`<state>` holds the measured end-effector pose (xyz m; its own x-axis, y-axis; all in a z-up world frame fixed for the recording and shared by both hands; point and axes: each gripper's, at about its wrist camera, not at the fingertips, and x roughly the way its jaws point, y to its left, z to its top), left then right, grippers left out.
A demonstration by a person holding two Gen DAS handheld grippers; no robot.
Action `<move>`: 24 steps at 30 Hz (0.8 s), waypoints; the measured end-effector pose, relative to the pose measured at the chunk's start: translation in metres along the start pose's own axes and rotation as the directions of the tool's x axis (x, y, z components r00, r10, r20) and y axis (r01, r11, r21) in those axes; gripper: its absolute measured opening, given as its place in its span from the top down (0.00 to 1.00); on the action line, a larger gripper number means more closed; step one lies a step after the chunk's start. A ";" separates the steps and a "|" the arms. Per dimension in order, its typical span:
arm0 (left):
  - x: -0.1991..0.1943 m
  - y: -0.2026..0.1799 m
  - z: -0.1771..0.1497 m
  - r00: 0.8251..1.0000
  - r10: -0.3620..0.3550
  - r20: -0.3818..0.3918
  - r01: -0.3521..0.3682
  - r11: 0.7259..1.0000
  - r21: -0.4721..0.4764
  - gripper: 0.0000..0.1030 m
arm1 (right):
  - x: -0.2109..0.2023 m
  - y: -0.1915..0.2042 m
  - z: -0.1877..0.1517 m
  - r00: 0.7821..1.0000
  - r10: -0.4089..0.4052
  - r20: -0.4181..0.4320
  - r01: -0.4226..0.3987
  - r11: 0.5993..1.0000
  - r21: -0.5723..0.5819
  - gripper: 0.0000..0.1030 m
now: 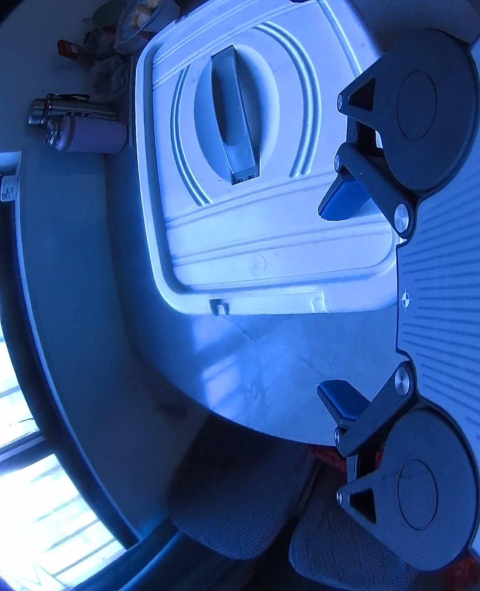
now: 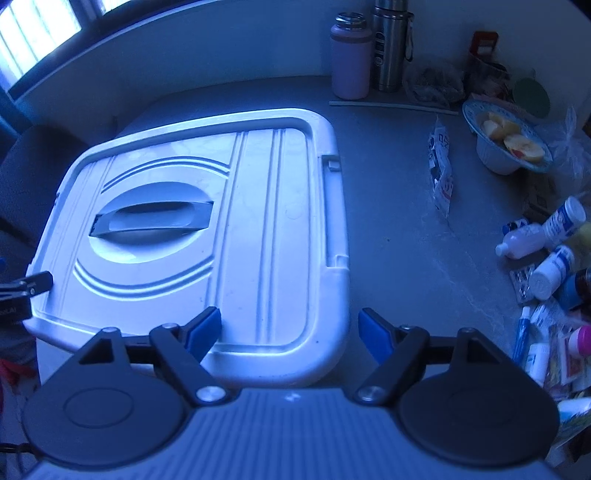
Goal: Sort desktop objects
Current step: 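Open both grippers and pull them back from the lidded bin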
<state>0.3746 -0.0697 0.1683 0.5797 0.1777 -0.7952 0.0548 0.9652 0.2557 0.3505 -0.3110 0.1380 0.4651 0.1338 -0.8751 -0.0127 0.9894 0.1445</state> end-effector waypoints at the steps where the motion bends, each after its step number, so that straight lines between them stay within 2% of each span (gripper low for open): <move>1: -0.007 0.001 -0.001 1.000 -0.005 0.018 0.005 1.000 -0.014 0.08 | -0.003 0.001 -0.003 1.000 -0.008 0.018 0.008 1.000 0.004 0.22; 7: -0.051 0.005 -0.013 0.992 -0.037 0.119 0.047 0.995 -0.084 0.08 | -0.036 0.011 -0.026 0.995 -0.003 0.104 0.006 1.000 -0.025 0.22; 13: -0.082 -0.003 -0.046 0.979 -0.069 0.194 0.089 0.991 -0.095 0.08 | -0.062 0.019 -0.057 0.984 -0.028 0.175 0.038 0.998 -0.054 0.22; 19: -0.091 -0.005 -0.102 0.956 -0.080 0.281 0.132 0.976 -0.171 0.08 | -0.080 0.017 -0.095 0.965 -0.015 0.262 0.039 0.995 -0.087 0.22; 24: -0.086 -0.012 -0.151 0.946 -0.039 0.321 0.115 0.968 -0.223 0.08 | -0.079 0.016 -0.133 0.950 0.004 0.311 0.027 0.995 -0.096 0.22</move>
<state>0.2008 -0.0677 0.1508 0.8076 0.0693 -0.5856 -0.0616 0.9976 0.0331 0.1954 -0.2982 0.1480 0.7173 0.1141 -0.6874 -0.0850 0.9935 0.0762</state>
